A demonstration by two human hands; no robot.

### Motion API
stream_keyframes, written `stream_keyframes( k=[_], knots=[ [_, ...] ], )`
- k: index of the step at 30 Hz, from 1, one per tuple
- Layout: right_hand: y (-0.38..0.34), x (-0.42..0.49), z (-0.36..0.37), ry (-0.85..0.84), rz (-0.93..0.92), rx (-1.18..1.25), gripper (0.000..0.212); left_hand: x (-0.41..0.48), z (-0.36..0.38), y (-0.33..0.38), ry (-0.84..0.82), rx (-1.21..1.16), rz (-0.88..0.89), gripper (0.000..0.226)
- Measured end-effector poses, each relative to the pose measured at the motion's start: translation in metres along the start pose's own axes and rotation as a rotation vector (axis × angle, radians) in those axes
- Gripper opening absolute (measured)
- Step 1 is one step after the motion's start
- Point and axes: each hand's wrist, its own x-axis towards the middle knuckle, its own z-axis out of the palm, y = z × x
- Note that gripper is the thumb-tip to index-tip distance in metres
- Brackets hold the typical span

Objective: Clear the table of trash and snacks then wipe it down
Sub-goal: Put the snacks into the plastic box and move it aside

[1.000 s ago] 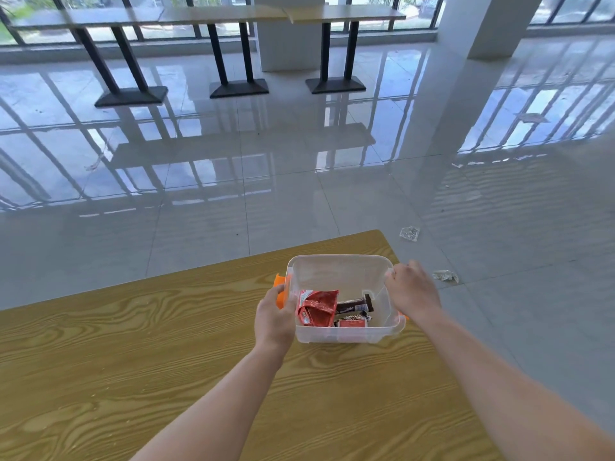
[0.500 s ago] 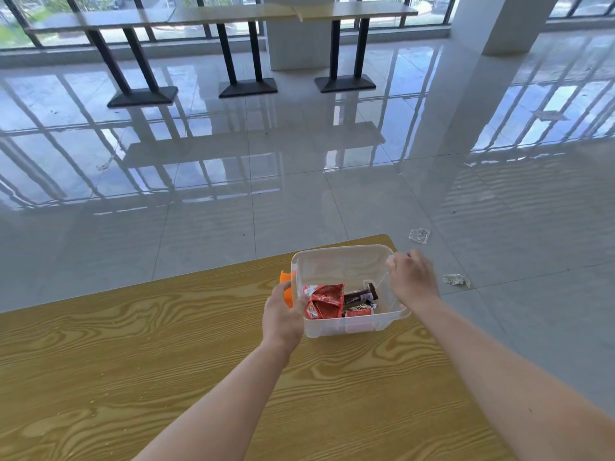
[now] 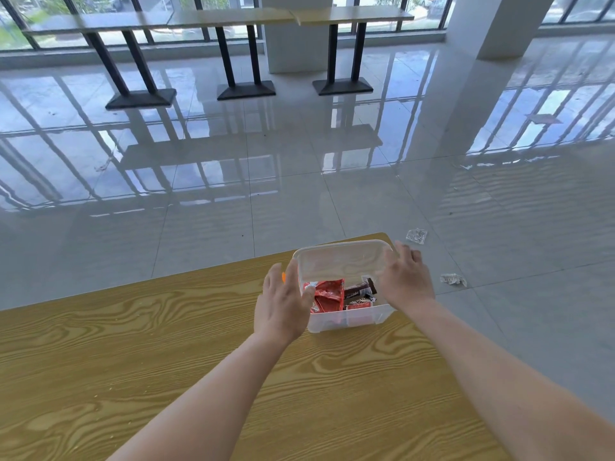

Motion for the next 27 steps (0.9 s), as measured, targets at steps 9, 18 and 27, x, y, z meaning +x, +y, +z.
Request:
stream_keyframes(
  k=[9, 18, 27],
  knots=[
    [-0.036, -0.036, -0.010, 0.060, -0.151, 0.011, 0.061, -0.008, -0.022, 0.005, -0.028, 0.286, 0.092, 0.073],
    [-0.073, -0.068, -0.024, 0.043, -0.232, 0.053, 0.068, -0.034, -0.047, -0.018, -0.022, 0.327, 0.064, 0.076],
    [-0.117, -0.101, -0.033, 0.034, -0.352, 0.090, 0.064, -0.082, -0.082, -0.056, 0.027, 0.356, -0.026, 0.078]
  ],
)
